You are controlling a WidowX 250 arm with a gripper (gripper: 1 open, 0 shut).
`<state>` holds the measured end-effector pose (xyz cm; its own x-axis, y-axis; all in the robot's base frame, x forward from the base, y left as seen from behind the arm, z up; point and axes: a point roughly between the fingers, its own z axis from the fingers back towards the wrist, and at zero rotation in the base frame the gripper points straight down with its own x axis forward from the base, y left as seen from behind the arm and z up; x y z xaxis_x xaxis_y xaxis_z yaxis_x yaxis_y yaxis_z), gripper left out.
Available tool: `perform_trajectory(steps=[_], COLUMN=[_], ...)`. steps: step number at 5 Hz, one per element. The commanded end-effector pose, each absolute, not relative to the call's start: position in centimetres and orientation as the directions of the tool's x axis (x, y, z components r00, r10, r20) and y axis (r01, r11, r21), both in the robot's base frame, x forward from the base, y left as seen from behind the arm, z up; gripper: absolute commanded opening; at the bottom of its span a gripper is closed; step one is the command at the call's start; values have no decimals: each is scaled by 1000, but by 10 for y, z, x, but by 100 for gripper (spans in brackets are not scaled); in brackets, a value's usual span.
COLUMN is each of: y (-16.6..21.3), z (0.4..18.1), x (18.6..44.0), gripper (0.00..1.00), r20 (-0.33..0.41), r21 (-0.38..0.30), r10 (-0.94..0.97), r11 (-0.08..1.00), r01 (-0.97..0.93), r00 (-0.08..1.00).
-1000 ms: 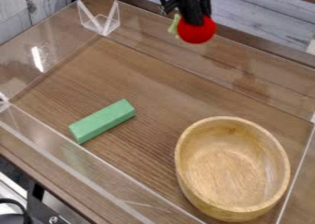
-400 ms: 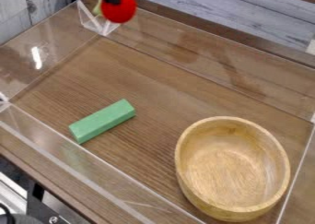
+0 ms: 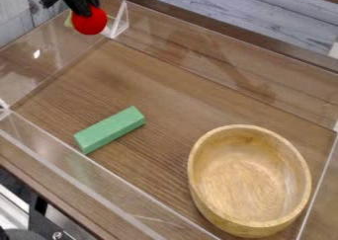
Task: Move the red object to the left side of the table
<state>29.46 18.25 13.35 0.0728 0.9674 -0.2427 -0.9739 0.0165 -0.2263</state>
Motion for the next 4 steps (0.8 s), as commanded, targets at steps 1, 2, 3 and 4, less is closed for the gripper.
perform_trajectory(steps=[1,2,3,4], y=[187,176,165,164], z=[151,140,131,128], x=[301,305,311,321], gripper=[0,0,0,0], r20=[-206,-209,-216,-221], r21=[-265,-259,-253,-252], r10=[978,975,969,972], r11=[-78,-127,-177,-131], r01=[-961,-957,-951,-959], r00=[-22,-73,-122,-74])
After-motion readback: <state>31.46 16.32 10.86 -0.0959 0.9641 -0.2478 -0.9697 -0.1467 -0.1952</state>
